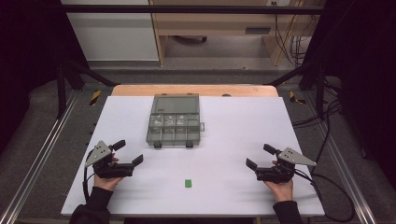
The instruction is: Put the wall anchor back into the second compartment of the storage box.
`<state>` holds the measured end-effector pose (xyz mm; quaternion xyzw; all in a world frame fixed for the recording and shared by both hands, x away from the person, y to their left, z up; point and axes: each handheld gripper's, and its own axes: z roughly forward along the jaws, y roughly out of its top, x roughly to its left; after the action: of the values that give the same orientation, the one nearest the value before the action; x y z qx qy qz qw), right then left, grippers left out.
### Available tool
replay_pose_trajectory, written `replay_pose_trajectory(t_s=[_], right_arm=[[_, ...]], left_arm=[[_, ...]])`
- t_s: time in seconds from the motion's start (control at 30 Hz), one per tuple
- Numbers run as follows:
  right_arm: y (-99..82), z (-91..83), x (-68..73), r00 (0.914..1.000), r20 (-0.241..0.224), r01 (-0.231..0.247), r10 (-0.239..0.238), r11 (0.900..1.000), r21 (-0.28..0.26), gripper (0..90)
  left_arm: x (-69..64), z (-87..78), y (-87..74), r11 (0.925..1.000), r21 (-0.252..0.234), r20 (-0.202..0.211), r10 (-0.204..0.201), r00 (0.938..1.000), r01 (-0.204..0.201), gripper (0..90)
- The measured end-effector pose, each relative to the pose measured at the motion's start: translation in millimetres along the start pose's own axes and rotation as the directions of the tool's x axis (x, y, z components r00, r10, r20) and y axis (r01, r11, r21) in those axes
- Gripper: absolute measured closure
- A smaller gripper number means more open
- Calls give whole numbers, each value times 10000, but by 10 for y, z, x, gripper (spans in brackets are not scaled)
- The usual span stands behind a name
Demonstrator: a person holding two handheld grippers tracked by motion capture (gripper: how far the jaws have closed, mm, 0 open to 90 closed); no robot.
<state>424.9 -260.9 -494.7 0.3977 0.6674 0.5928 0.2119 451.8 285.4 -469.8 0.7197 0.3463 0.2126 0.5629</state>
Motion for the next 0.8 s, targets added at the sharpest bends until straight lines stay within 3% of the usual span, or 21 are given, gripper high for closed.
replay_pose_trajectory(t_s=[0.5, 0.8], right_arm=[[3, -6, 6, 10000, -8, 7, -7, 10000, -25, 4], [5, -8, 5, 10000, 7, 10, -10, 10000, -44, 4]], left_arm=[[-95, 28, 94, 9994, 311, 2, 142, 9999, -142, 9], [-322, 172, 138, 9971, 733, 279, 177, 9995, -197, 5]])
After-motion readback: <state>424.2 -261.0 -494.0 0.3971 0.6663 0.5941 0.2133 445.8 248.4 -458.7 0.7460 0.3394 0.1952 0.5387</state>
